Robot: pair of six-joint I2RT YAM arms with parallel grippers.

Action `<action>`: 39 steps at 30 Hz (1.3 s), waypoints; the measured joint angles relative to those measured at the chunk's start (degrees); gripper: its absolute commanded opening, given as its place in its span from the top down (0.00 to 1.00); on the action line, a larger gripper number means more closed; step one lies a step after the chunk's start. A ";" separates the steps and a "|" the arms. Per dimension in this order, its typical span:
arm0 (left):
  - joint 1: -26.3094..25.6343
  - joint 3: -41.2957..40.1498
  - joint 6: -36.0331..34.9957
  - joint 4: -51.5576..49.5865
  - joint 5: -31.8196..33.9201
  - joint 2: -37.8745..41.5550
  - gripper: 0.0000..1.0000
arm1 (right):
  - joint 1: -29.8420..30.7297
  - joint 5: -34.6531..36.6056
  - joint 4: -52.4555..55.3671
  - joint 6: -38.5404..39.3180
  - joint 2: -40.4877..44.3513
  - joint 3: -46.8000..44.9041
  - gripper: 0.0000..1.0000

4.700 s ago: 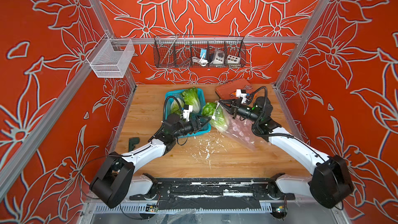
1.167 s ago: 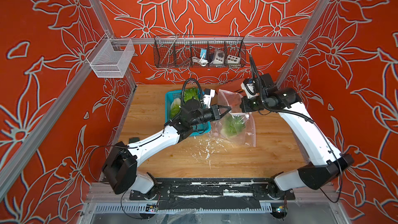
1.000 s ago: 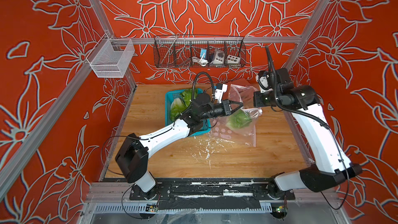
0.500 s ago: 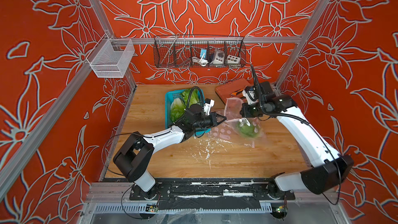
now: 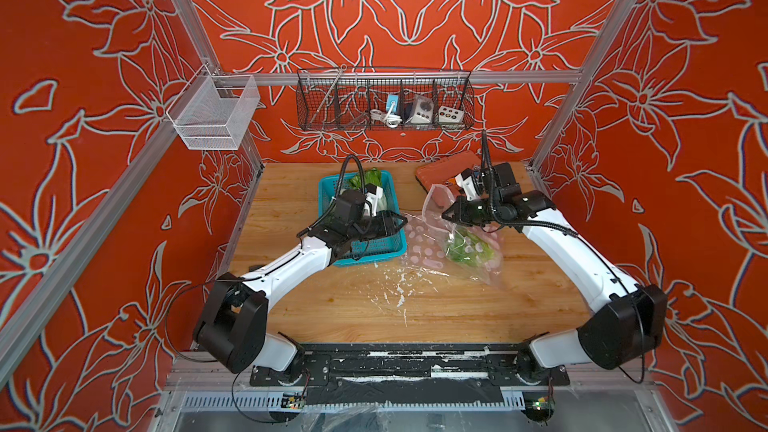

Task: Put the chinese cabbages into a zipper bag and zip it
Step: Adjust the zipper food storage bag at the center of the board, then pick up the Chinese cabbage from the basket.

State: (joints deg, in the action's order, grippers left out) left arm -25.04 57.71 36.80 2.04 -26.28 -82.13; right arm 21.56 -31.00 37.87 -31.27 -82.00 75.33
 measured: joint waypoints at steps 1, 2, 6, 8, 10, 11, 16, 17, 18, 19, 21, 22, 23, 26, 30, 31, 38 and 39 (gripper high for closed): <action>1.05 2.19 -1.44 -1.95 1.18 -0.11 0.29 | 0.09 -0.31 -0.72 -0.57 0.00 -0.74 1.00; 2.25 4.50 -2.89 -3.82 2.78 -0.52 0.24 | 0.17 -0.68 -1.29 -1.09 0.00 -1.40 1.00; 6.47 12.15 -7.30 -7.54 10.03 -5.22 0.10 | 0.59 -1.40 -2.16 -2.08 -0.04 -2.14 1.00; 7.80 14.84 -8.33 -7.82 13.97 -9.29 0.06 | 0.76 -1.77 -2.40 -2.19 -0.09 -2.14 1.00; 8.11 16.70 -9.11 -7.89 16.52 -13.79 0.04 | 0.85 -2.08 -2.40 -2.16 -0.28 -2.14 1.00; 8.09 17.84 -9.57 -8.31 17.73 -16.39 0.02 | 0.90 -2.16 -2.38 -2.16 -0.44 -2.14 1.00; 7.69 24.98 -11.74 -11.67 24.50 -27.74 0.04 | 0.94 -2.71 -2.23 -2.05 -1.79 -1.99 1.00; 7.63 26.60 -12.22 -12.41 25.92 -29.49 0.07 | 0.96 -2.75 -2.23 -2.01 -2.10 -1.88 1.00; 7.48 27.71 -12.46 -12.83 26.99 -30.69 0.10 | 0.96 -2.82 -2.21 -1.92 -2.38 -1.77 1.00; 7.39 28.85 -12.74 -13.22 28.28 -31.87 0.16 | 0.96 -2.97 -2.12 -1.81 -2.64 -1.60 1.00; 7.23 29.75 -13.42 -13.14 30.36 -33.16 0.26 | 0.96 -3.10 -1.88 -1.60 -3.06 -1.11 1.00; 7.08 29.66 -13.46 -12.79 31.12 -33.27 0.32 | 0.96 -3.13 -1.88 -1.44 -3.13 -1.01 1.00; 6.93 29.31 -13.70 -11.91 31.80 -33.27 0.40 | 0.96 -3.10 -1.81 -1.29 -3.13 -0.98 1.00; 5.99 27.26 -13.33 -8.07 32.15 -32.81 0.66 | 0.96 -3.04 -1.53 -0.92 -3.13 -0.94 1.00; 5.07 22.69 -12.52 -4.46 32.02 -29.70 0.79 | 0.96 -2.86 -0.11 -0.09 -2.99 -0.92 1.00; 4.85 21.38 -12.24 -4.04 32.09 -28.24 0.83 | 0.96 -2.69 0.22 0.15 -2.89 -0.94 1.00; 2.69 10.23 -9.01 -0.85 32.54 -7.28 0.91 | 0.96 -2.62 -1.16 0.50 1.57 -3.78 1.00; 2.12 9.57 -8.48 -0.48 32.68 -4.42 0.91 | 0.96 -2.73 -1.70 0.50 2.21 -4.63 1.00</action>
State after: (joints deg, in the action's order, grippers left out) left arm -22.92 67.29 28.32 1.56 6.39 -86.54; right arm 22.52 -33.74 36.16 -30.76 -79.79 70.70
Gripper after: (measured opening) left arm 0.221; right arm 0.047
